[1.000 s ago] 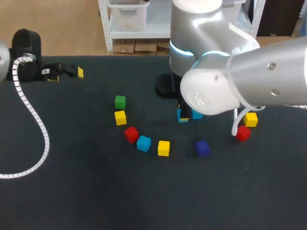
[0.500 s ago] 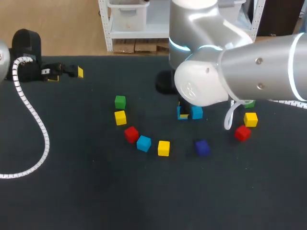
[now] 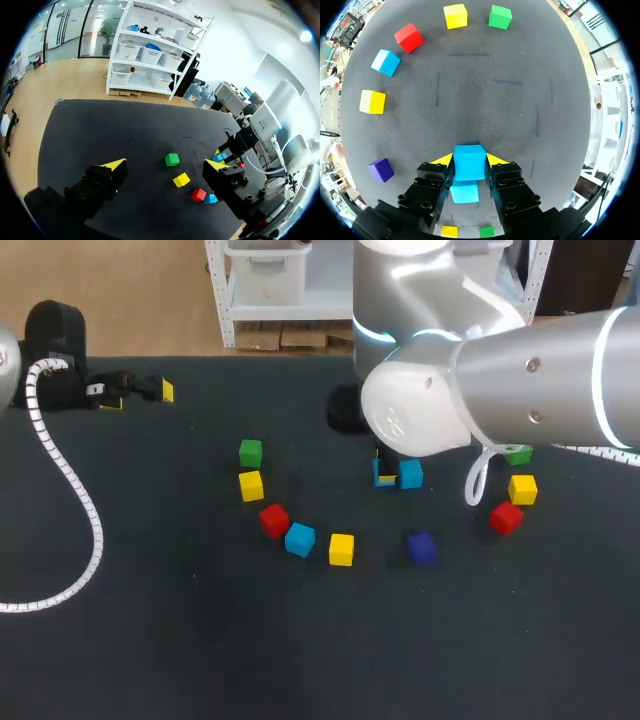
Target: Place the blue cubes, place green cubes on the blue cubes, place the yellow cubes on the green cubes, then place the red cubes on the yellow cubes, and place purple cube on the red cubes.
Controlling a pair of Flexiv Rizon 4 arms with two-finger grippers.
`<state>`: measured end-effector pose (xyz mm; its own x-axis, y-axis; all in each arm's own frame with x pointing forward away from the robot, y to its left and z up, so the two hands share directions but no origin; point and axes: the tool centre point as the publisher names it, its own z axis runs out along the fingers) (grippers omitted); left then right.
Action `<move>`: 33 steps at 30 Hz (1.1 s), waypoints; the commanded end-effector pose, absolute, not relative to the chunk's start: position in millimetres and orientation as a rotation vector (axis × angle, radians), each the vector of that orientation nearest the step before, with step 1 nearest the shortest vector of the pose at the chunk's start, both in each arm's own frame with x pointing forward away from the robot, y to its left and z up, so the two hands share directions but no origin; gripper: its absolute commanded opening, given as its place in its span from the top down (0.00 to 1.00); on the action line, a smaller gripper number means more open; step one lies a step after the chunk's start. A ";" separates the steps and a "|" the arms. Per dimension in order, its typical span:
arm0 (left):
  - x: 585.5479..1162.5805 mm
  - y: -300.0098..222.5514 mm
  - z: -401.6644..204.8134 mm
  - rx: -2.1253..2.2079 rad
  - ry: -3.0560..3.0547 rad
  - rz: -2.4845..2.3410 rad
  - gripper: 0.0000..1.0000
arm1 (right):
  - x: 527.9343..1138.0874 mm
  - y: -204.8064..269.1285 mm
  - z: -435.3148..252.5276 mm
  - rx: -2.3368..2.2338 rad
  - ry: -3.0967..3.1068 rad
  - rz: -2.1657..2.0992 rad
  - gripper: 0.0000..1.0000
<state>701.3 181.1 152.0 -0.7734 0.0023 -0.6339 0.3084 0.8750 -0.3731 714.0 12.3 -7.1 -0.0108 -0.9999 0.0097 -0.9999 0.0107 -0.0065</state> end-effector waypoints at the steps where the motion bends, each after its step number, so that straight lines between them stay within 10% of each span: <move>1: 700.4 183.8 150.1 0.229 2.379 -0.630 0.00 | 715.2 11.7 -10.0 2.205 -2.235 0.020 1.00; 10: 700.4 183.8 150.1 0.229 2.379 -0.630 0.00 | 718.7 13.2 -11.7 2.205 -2.244 0.015 0.98; 15: 700.4 183.8 150.1 0.229 2.379 -0.630 0.00 | 717.6 14.1 -12.9 2.204 -2.239 0.014 0.69; 27: 700.4 183.8 150.1 0.229 2.379 -0.630 0.00 | 711.5 14.6 -12.7 2.200 -2.223 -0.008 0.84; 30: 700.4 183.8 150.1 0.229 2.379 -0.630 0.00 | 711.3 14.3 -12.6 2.195 -2.233 0.005 0.51; 31: 700.4 183.8 150.1 0.229 2.379 -0.630 0.00 | 712.9 14.2 -13.3 2.193 -2.235 0.005 0.00; 33: 700.4 183.8 150.1 0.229 2.379 -0.630 0.00 | 713.1 14.2 -13.4 2.189 -2.238 0.004 0.00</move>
<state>701.3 181.1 152.0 -0.7734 0.0023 -0.6339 0.3084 0.8750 -0.3731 712.9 13.8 -11.0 -0.0205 -0.9997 0.0098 -0.9998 0.0206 0.0081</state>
